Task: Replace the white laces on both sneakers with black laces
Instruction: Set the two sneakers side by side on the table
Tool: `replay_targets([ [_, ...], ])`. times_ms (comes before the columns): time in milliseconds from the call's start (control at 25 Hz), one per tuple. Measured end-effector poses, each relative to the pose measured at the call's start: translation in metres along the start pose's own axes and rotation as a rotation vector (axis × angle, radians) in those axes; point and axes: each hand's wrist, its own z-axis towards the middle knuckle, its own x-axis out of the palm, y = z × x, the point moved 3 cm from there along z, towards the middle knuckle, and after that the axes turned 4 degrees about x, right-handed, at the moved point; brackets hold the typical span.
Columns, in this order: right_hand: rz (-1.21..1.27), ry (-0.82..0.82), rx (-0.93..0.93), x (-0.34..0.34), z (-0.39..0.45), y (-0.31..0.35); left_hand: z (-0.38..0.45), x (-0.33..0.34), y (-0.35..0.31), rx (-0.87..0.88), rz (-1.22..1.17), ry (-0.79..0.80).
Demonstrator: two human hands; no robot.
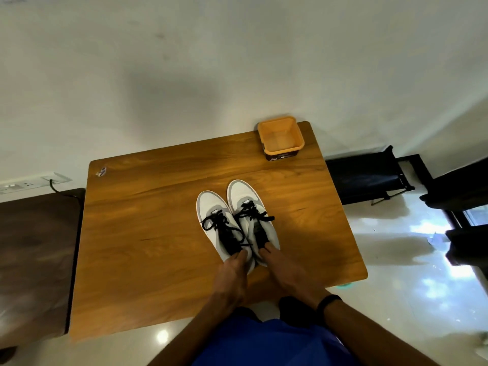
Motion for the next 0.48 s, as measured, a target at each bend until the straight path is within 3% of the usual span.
replay_targets([
  [240,-0.088,-0.062,0.043,-0.049,-0.054,-0.132,0.046,0.045,-0.12,0.085,-0.052,0.036],
  [400,0.031,-0.189,0.131,-0.082,-0.09,-0.231,0.097,0.068,-0.21,0.253,-0.09,0.024],
  [480,0.028,-0.165,0.186,-0.103,-0.103,-0.276,0.123,0.083,-0.254,0.292,-0.081,0.057],
])
